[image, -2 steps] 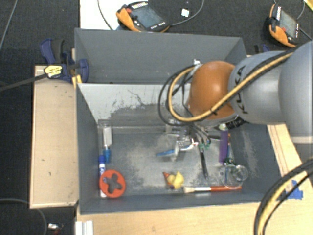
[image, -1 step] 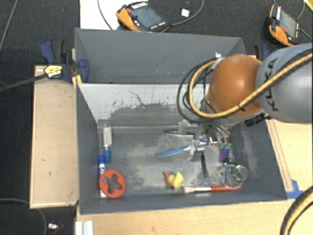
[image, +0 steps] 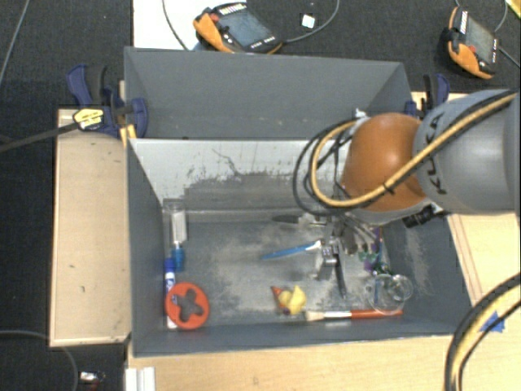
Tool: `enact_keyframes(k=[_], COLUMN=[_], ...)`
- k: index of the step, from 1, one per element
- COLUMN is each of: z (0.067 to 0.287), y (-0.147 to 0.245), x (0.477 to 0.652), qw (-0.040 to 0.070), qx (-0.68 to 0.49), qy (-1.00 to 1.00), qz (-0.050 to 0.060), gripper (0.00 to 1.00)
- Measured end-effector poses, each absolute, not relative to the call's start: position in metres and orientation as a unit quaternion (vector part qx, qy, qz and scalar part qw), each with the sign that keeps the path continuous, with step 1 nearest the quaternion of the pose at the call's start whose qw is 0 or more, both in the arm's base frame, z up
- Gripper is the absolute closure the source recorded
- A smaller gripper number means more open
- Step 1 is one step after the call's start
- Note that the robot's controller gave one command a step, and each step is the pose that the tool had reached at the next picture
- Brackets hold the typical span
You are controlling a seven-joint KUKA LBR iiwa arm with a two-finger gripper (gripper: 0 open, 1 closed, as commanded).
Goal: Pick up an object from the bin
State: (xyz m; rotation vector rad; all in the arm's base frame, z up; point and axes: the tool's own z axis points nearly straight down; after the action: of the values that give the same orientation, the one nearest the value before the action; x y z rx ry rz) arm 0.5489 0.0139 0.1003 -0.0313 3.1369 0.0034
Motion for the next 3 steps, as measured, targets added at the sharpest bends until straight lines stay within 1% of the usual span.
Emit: enact_keyframes(k=[1,2,3], z=[0.071,0.071,0.071], y=[-0.051,-0.040,-0.040], x=[0.569,0.546,0.546], qw=[0.013,0.006,0.006], qx=[-0.028,-0.046,-0.046], qy=[1.000,0.999,0.999], qz=[0.001,0.003,0.003], gripper=[0.00,1.00,1.00])
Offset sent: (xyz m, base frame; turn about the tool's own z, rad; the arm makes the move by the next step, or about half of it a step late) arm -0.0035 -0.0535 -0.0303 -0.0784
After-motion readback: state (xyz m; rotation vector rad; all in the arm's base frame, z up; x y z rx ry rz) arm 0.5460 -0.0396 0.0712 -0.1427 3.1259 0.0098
